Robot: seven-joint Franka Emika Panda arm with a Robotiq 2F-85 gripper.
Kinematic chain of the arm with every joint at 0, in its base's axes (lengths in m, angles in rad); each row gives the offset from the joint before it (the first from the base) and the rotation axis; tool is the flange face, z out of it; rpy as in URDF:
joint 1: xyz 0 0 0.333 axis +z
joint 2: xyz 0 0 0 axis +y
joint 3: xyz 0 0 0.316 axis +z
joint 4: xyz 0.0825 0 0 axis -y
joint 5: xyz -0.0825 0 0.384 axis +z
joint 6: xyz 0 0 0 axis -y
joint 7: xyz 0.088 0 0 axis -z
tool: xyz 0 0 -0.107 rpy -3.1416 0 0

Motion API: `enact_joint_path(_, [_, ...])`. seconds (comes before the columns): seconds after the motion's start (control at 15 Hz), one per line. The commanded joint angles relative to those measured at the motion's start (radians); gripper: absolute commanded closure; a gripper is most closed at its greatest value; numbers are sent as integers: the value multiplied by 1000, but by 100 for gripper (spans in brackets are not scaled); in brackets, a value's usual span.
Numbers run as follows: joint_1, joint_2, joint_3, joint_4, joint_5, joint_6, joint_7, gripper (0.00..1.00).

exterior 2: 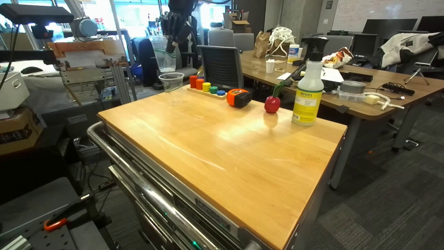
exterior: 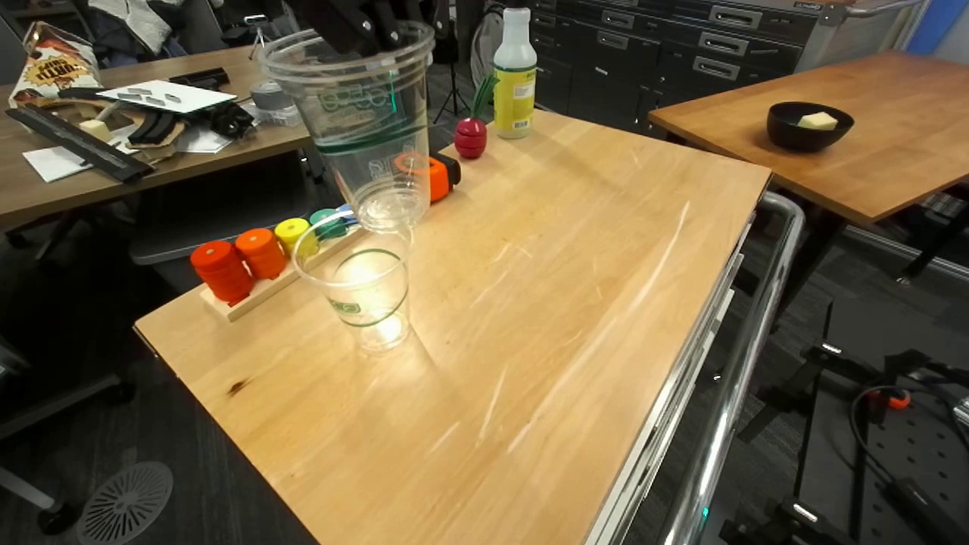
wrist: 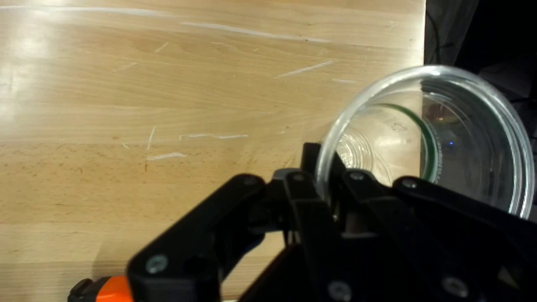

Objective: Stack the cups together

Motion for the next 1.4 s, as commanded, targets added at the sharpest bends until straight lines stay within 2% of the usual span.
enact_joint_path(0.0, [4,23,9,20,-15,31,-29,99])
enact_joint_path(0.4, [-3,67,8,39,-8,123,-60,99])
enact_joint_path(1.33, [-2,143,9,29,-12,146,-88,99])
